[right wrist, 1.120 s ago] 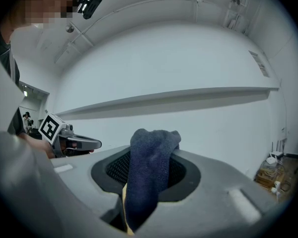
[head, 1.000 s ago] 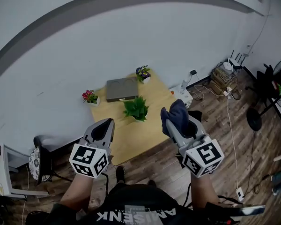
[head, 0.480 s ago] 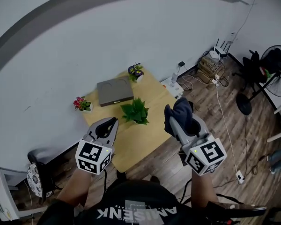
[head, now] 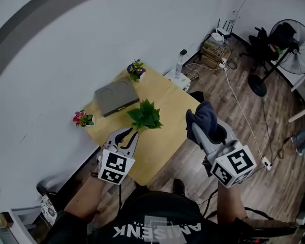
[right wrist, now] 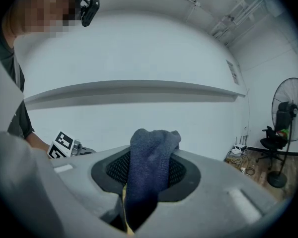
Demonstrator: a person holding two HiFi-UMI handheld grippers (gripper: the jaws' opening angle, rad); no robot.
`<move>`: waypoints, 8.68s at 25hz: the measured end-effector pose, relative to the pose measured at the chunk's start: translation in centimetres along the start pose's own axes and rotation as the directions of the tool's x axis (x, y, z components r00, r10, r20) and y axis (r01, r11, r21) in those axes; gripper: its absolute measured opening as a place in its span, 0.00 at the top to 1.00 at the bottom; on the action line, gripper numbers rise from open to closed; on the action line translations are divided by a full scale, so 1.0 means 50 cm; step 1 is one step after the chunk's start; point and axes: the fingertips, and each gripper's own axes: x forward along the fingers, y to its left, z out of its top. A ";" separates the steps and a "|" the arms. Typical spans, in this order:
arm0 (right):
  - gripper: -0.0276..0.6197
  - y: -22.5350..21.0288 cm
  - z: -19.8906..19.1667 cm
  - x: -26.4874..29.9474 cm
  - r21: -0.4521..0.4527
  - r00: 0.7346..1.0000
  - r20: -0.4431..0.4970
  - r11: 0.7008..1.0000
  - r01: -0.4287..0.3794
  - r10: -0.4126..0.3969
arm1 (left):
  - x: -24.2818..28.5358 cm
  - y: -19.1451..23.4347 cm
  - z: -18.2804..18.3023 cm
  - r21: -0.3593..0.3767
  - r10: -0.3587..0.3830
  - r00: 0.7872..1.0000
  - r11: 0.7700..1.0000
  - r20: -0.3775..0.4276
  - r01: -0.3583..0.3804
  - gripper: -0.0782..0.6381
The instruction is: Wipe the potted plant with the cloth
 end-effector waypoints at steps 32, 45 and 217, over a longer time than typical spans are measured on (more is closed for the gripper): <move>0.76 -0.010 -0.196 -0.111 0.179 0.945 -0.072 0.928 0.327 -0.319 | 0.340 -0.040 -0.283 0.615 -0.022 0.921 0.738 -0.388 0.277 0.74; 0.76 -0.001 -0.216 -0.108 0.199 0.944 -0.080 0.922 0.331 -0.321 | 0.366 -0.034 -0.299 0.699 -0.020 0.907 0.629 -0.422 0.339 0.77; 0.76 0.131 0.151 0.189 0.168 0.841 0.195 0.828 -0.535 0.505 | -0.198 -0.065 0.226 0.649 -0.405 0.821 0.507 -0.402 0.568 0.87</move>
